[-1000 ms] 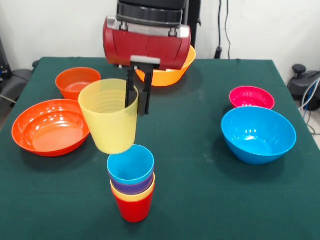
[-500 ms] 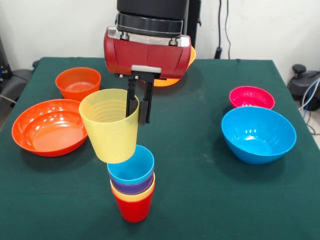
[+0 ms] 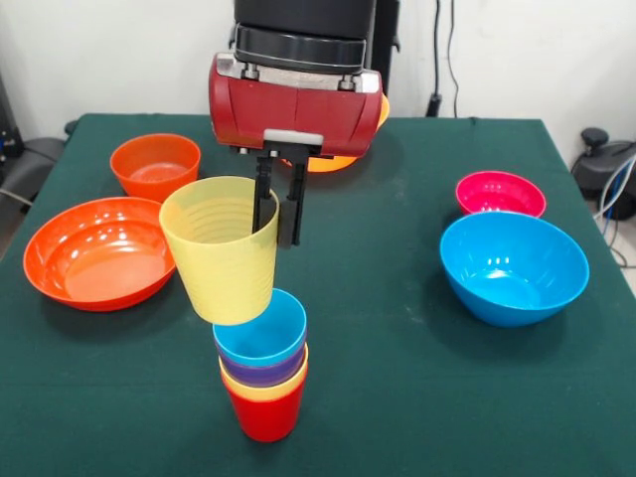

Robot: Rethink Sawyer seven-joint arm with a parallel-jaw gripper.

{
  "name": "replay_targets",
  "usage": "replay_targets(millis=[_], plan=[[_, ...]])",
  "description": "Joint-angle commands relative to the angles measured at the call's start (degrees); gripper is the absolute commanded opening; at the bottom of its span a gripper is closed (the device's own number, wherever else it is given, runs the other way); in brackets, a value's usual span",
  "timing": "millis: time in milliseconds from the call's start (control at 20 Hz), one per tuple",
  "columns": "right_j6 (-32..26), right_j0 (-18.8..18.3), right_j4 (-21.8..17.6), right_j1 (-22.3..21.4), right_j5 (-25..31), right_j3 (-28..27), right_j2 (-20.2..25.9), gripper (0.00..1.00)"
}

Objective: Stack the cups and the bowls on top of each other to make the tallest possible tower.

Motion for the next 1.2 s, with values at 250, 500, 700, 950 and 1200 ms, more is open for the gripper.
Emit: replay_targets(millis=[250,500,700,950,1200], plan=[[-2.7,1.4,-2.5,1.7,-3.8,5.1,3.3,0.0],[-2.4,1.5,-2.4,1.8,-4.3,5.2,3.2,0.0],[-2.2,1.3,-2.1,2.0,-5.0,5.7,3.5,0.0],[-1.8,1.7,-1.5,2.3,-5.1,5.2,3.4,0.0],[-0.4,2.1,-1.2,2.5,-5.3,5.4,2.8,0.0]])
